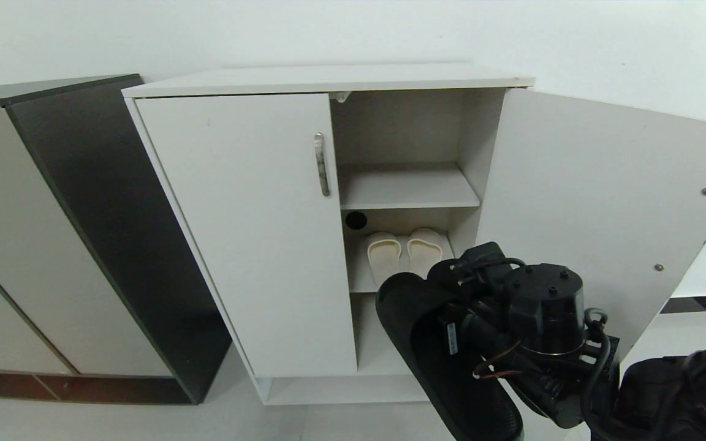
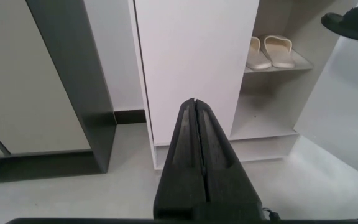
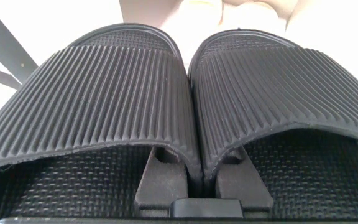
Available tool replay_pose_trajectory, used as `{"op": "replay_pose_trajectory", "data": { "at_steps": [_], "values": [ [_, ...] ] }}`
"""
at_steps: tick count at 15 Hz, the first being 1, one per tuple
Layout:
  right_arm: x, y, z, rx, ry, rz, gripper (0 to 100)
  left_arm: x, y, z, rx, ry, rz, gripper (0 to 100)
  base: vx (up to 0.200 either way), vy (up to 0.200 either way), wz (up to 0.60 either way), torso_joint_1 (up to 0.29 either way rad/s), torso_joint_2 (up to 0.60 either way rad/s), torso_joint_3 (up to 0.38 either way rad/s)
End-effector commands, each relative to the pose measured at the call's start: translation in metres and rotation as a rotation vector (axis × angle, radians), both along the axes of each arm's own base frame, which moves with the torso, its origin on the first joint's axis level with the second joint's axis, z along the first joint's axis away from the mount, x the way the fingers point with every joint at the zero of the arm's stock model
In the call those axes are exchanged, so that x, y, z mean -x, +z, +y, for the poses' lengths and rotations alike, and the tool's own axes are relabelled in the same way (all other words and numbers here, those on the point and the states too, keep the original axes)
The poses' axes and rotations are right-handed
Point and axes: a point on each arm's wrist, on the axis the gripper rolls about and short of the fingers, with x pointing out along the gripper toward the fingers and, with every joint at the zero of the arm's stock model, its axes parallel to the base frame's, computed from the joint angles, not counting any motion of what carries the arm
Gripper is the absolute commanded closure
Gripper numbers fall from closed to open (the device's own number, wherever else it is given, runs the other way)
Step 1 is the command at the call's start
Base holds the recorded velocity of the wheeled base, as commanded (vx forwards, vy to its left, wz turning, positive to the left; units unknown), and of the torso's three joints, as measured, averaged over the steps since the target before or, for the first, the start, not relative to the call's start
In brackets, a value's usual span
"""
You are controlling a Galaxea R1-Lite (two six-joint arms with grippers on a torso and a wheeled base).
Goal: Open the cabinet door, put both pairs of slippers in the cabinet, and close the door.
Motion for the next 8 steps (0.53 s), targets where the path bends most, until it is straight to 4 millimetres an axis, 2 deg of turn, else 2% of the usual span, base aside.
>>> {"op": "replay_pose_trajectory", "data": {
  "at_steps": [1, 6, 8],
  "values": [
    [0.0, -0.001, 0.0, 0.004, 0.001, 0.003, 100, 0.0, 0.0, 0.0, 0.0, 0.0, 0.002, 100, 0.0, 0.0, 0.0, 0.0, 0.0, 0.0],
    [0.004, -0.004, 0.006, -0.027, 0.057, -0.014, 100, 0.0, 0.0, 0.0, 0.001, 0.001, 0.002, 100, 0.0, 0.0, 0.0, 0.0, 0.0, 0.0],
    [-0.003, 0.002, 0.032, -0.07, 0.07, -0.048, 100, 0.0, 0.0, 0.0, 0.0, 0.0, 0.002, 100, 0.0, 0.0, 0.0, 0.0, 0.0, 0.0]
  ]
}}
